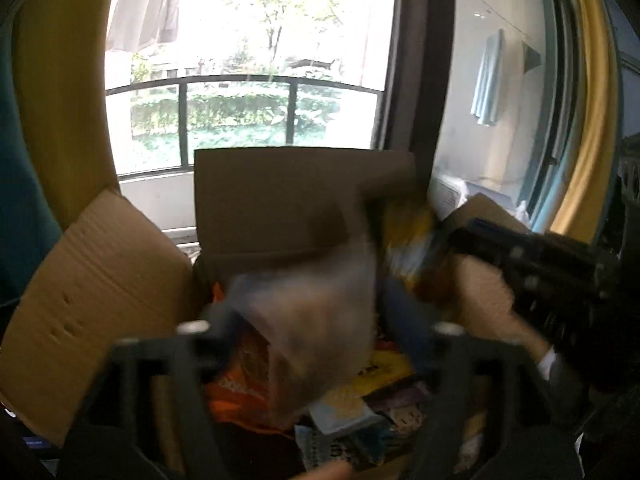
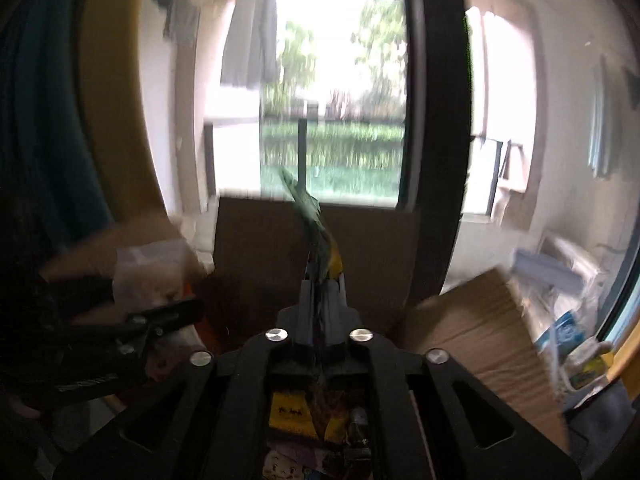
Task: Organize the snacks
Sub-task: 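Lower both held bags into the box and open both grippers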
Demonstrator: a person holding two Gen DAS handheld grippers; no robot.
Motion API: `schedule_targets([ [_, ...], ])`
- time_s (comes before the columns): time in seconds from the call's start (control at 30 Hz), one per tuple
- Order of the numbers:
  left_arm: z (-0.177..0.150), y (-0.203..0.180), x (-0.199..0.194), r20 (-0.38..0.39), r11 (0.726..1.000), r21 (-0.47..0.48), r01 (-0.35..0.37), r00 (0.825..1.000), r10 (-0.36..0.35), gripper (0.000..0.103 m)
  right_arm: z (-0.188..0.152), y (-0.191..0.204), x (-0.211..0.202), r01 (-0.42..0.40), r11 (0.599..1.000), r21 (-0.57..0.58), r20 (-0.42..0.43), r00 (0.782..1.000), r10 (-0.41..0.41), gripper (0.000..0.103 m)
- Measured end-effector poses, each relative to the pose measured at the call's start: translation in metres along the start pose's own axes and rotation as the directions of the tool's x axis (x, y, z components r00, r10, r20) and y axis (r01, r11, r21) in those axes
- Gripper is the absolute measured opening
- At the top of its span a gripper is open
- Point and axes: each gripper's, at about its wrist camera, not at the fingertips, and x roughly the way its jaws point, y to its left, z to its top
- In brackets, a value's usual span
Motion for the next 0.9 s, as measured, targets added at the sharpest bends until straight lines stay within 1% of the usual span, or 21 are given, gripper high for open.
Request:
schedule_targets([
  [0.03,0.0,0.002,-0.001,0.002,1.0,-0.009,-0.001,1.0,0.001,0.089,-0.003,0.001,0.004,0.002,1.0,0.001,-0.006,1.0,-0.002,0.041],
  [0.07,-0.001,0.004,-0.001,0.001,1.0,-0.017,-0.001,1.0,0.001,0.091,-0.006,0.002,0.004,-0.012,1.0,0.007,0.0,1.0,0.012,0.05],
  [0.1,-0.001,0.005,-0.003,0.0,1.0,-0.02,-0.007,1.0,0.007,0.092,-0.009,0.001,0.002,-0.021,1.0,0.018,0.008,1.0,0.021,0.054],
  [0.17,-0.001,0.007,-0.008,0.007,0.999,-0.027,-0.023,1.0,0.024,0.092,-0.011,-0.003,-0.003,-0.032,0.999,0.03,0.016,0.999,0.031,0.054],
  [0.33,0.001,0.005,-0.021,0.013,0.999,-0.029,-0.041,0.999,0.041,0.093,-0.01,-0.008,-0.021,-0.028,0.998,0.056,0.023,0.999,0.027,0.054],
  [0.43,0.001,0.0,-0.036,0.027,0.999,-0.038,-0.036,0.999,0.037,0.093,-0.008,-0.009,-0.034,-0.027,0.998,0.054,0.032,0.999,0.025,0.054],
  [0.9,-0.015,-0.031,-0.125,0.102,1.0,-0.004,-0.03,0.994,0.03,0.093,-0.017,0.0,-0.114,-0.035,0.998,0.046,0.07,0.997,0.032,0.054],
])
